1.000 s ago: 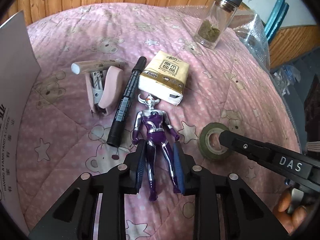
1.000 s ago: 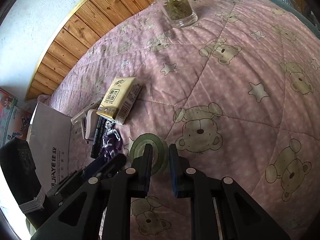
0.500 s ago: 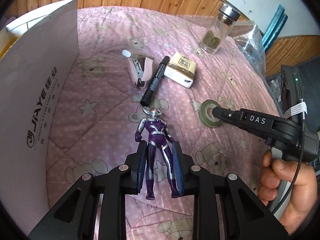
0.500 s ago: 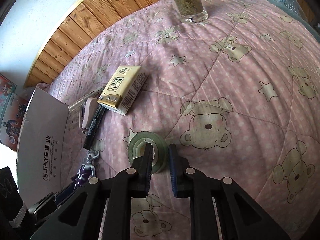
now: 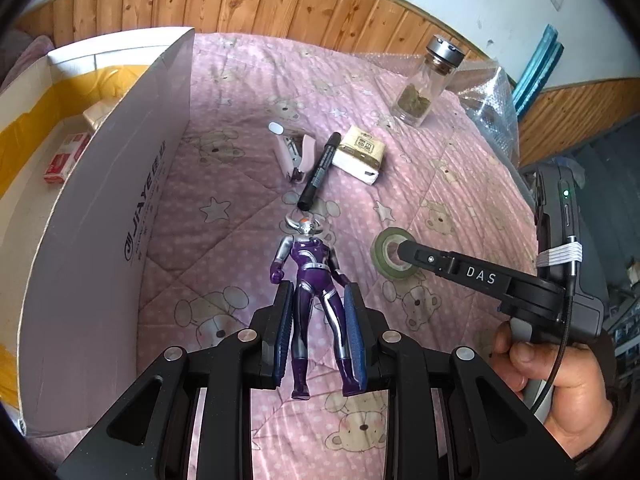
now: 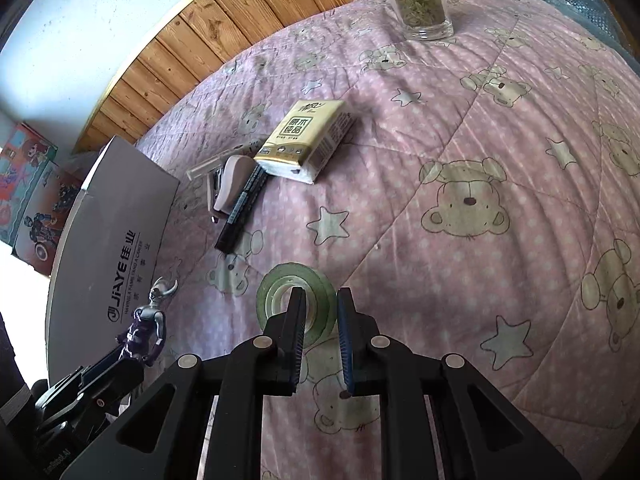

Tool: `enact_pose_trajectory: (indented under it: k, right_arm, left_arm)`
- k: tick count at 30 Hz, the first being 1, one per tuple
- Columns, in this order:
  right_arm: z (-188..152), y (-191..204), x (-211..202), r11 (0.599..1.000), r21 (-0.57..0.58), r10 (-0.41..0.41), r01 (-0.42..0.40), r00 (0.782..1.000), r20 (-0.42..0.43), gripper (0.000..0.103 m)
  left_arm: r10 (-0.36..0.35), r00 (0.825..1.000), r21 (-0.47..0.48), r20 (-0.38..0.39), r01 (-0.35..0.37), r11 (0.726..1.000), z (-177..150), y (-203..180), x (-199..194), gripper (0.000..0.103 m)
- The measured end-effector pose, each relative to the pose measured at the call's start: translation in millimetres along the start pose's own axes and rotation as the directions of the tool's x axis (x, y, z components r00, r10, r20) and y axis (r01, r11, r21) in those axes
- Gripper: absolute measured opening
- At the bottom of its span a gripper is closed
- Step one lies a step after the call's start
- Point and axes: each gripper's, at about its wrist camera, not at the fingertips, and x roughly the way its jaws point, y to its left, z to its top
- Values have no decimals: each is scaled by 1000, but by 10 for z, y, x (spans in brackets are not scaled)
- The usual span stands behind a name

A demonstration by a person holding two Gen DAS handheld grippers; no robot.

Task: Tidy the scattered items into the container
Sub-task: 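Carry the action figure with the left gripper while the right gripper carries the tape roll over the box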

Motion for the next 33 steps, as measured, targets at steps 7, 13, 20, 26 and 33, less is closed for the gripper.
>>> enact_pose_trajectory:
  k: [7,13,20,26,33]
  right_arm:
    - [-148,156,-109,999,-28,18,-18,1000,11,17]
    - [-325,287,-218,998,-48,42,-42,999,6,17]
    - [-480,442,-355,996,-55,72,-71,997,11,17]
    - [-498,617,-502,992,-81,97,-94,995,25,17]
    - [-517,850,-675,986,-118,124,-118,991,44,17]
  left_arm:
    - [-21,999,-1,32,21,1000,-49,6,-220,26]
    - [-43,997,5,66,43,999,-52,-15,-407,26]
    - [-61,993,3,106,61,998,-55,21,-632,26]
    - [-75,988,-19,137,78,997,-56,103,-816,26]
    - [-90,980,-40,178,99,994,-71,207,-1046,26]
